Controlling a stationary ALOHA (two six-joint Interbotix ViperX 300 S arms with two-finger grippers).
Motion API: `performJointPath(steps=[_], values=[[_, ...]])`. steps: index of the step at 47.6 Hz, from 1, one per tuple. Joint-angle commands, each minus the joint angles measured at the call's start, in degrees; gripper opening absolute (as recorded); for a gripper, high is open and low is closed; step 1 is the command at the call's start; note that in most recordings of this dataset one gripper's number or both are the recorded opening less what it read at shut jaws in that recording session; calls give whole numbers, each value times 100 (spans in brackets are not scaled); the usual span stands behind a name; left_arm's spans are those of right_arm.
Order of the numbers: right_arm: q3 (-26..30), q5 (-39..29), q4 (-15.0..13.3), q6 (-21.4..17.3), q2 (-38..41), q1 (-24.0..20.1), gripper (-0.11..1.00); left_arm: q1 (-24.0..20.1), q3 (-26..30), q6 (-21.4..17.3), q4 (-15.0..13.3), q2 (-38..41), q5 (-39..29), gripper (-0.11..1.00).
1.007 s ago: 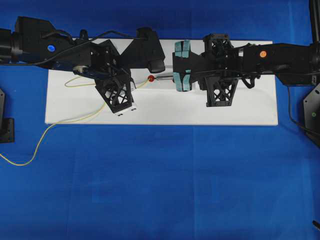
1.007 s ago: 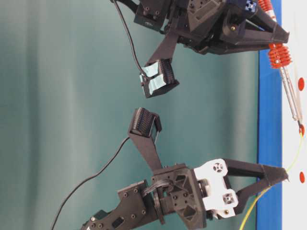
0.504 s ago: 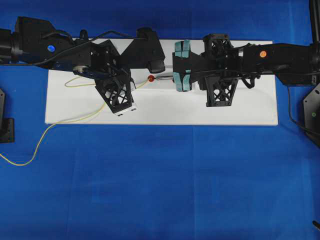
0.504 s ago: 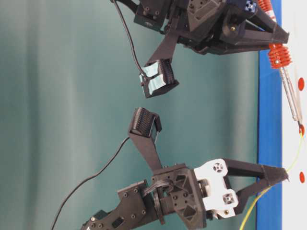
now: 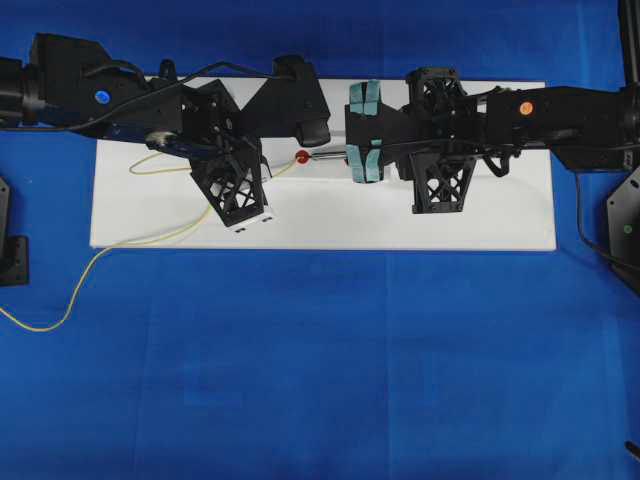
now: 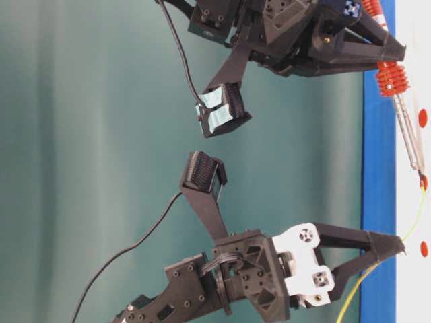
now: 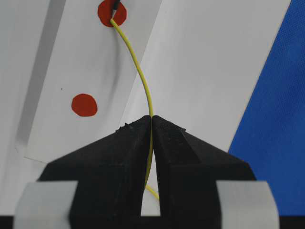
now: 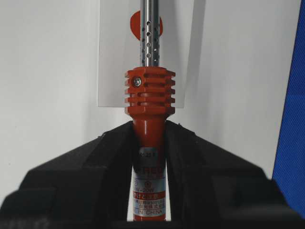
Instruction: Touch the tip of the soldering iron to the tip of the solder at the mark.
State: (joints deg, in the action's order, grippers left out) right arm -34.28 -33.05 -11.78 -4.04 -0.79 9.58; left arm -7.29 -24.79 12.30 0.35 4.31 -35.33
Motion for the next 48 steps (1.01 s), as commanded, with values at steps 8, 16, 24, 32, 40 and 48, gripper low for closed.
performJointPath(steps=[8, 16, 24, 32, 40, 48], values=[[141, 35, -18, 0, -62, 0, 7, 0, 105, -9, 9, -97, 18, 1], [141, 35, -18, 0, -70, 0, 7, 0, 105, -9, 9, -97, 18, 1], [141, 35, -9, 0, -62, 0, 7, 0, 105, -9, 9, -97, 18, 1], [141, 35, -18, 0, -70, 0, 7, 0, 105, -9, 9, -97, 26, 1], [141, 35, -18, 0, -62, 0, 7, 0, 97, -18, 9, -97, 35, 1], [141, 35, -18, 0, -70, 0, 7, 0, 35, -26, 9, -167, 35, 1]])
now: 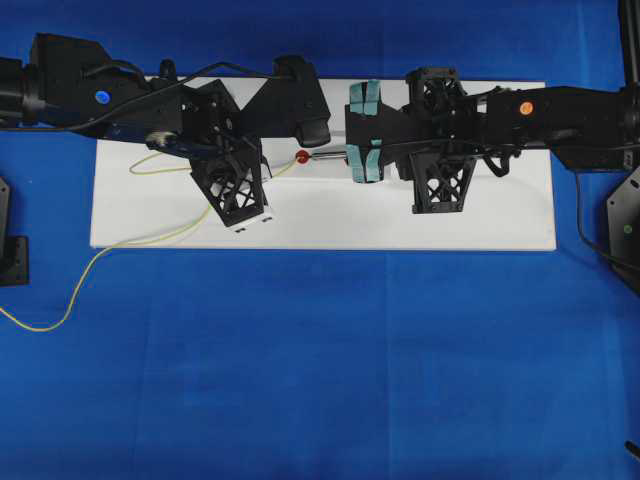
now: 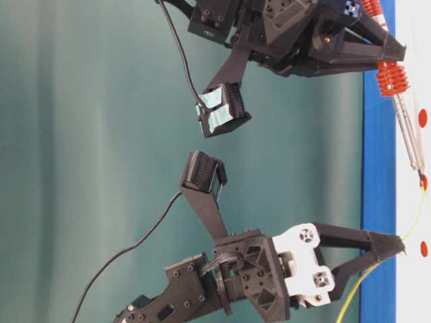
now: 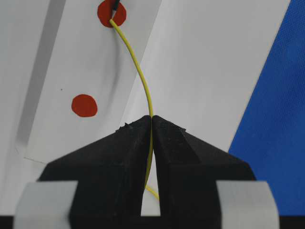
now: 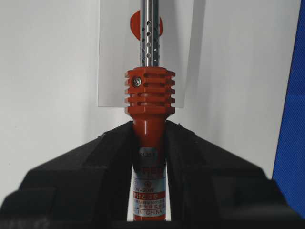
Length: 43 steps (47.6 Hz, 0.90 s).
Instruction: Touch the tip of the soldering iron to the tip of the solder at the mark.
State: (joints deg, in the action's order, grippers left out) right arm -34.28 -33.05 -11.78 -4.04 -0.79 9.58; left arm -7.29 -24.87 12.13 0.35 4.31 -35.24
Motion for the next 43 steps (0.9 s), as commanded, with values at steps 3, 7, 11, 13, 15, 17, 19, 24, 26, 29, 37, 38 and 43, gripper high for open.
performJointPath(steps=[3, 7, 11, 13, 15, 17, 19, 24, 26, 29, 37, 38, 43], values=[[132, 35, -9, 0, -62, 0, 7, 0, 0, 0, 9, -264, 26, 1], [132, 35, -18, 0, -62, 0, 7, 0, -88, 18, 9, -439, 18, 1], [132, 35, -18, 0, -62, 0, 7, 0, -272, 44, 9, -721, 18, 1], [132, 35, -18, 0, -62, 0, 7, 0, -369, 88, 9, -844, 18, 1], [132, 35, -18, 0, -70, 0, 7, 0, -466, 97, 9, -967, 26, 1], [132, 35, -18, 0, -62, 0, 7, 0, -563, 114, 9, -1107, 26, 1], [132, 35, -18, 0, -70, 0, 7, 0, -677, 132, 9, -1239, 35, 1], [132, 35, -26, 0, -70, 0, 7, 9, -958, 158, 9, -1626, 79, 1], [132, 26, -26, 0, -62, 0, 7, 18, -1055, 185, 9, -1758, 132, 1], [132, 35, -18, 0, -62, 0, 7, 18, -1195, 211, 9, -1951, 220, 1], [132, 35, -18, 0, -62, 0, 7, 18, -1424, 220, 9, -2171, 360, 1], [132, 35, -26, 0, -62, 0, 7, 18, -1433, 220, 9, -2171, 360, 1], [132, 53, -18, 0, -70, 0, 7, 18, -1433, 211, 18, -2171, 369, 1]])
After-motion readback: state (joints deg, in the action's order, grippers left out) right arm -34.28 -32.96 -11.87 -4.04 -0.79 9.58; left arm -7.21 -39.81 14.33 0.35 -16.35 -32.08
